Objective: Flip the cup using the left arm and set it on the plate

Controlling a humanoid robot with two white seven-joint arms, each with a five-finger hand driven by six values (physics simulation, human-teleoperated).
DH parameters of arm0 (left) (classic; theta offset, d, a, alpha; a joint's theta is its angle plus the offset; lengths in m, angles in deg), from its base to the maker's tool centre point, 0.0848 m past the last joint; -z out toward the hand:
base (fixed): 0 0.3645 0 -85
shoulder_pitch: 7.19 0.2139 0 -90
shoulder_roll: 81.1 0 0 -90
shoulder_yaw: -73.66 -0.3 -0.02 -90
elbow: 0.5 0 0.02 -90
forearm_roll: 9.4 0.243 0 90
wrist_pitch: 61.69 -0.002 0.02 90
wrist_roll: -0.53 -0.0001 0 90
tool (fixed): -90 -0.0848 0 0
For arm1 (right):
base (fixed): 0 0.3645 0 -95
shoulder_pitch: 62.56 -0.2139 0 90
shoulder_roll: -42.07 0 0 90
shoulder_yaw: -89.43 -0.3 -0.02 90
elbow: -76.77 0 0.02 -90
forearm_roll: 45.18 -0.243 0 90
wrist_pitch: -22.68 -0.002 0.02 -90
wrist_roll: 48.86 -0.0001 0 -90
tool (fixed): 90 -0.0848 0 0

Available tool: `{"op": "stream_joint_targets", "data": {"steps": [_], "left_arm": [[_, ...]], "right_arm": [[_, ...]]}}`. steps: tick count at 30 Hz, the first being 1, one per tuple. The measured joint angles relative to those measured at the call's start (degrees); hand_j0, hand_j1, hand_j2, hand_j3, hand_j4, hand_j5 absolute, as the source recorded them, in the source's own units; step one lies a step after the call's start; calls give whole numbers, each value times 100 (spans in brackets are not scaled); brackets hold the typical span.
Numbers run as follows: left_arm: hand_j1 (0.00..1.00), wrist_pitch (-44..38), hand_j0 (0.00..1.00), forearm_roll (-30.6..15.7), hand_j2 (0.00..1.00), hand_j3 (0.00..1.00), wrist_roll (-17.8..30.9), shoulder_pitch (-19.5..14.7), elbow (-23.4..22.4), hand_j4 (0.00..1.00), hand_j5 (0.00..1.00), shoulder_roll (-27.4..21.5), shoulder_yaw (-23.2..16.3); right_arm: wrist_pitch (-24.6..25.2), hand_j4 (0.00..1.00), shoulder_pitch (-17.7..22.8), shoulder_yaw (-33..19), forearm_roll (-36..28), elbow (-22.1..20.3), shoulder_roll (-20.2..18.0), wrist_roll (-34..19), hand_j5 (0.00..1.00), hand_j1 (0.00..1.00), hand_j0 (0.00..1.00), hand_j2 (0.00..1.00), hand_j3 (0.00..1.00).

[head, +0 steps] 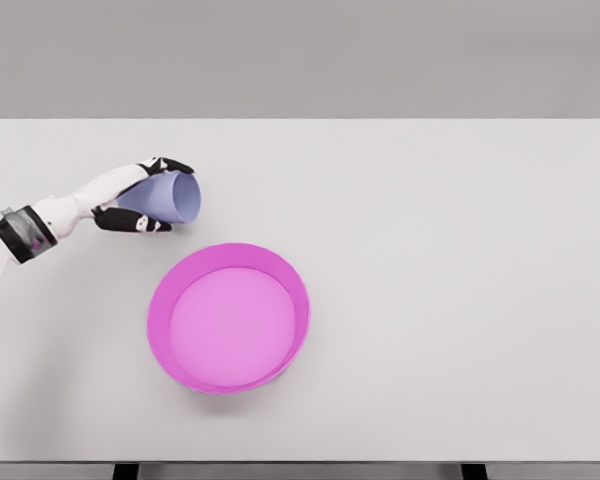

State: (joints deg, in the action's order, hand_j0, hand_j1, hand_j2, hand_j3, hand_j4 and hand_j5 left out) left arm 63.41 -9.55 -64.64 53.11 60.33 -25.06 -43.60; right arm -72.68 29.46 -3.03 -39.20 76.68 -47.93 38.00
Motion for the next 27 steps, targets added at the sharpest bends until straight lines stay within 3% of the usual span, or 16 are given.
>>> {"op": "stream_joint_targets", "data": {"steps": [8, 17, 27], "left_arm": [[69, 1, 69, -679, 69, 69, 0, 44, 182, 69, 69, -129, -393], [69, -1, 69, -1267, 69, 69, -11, 281, 646, 69, 69, -507, -442], [68, 1, 68, -1508, 68, 68, -10, 527, 1256, 68, 68, -753, -434]], "right_arm": [[0, 100, 0, 0, 0, 0, 0, -1, 100, 100, 100, 100, 100], [0, 100, 0, 0, 0, 0, 0, 0, 100, 100, 100, 100, 100], [0, 100, 0, 0, 0, 0, 0, -1, 100, 100, 100, 100, 100]]}}
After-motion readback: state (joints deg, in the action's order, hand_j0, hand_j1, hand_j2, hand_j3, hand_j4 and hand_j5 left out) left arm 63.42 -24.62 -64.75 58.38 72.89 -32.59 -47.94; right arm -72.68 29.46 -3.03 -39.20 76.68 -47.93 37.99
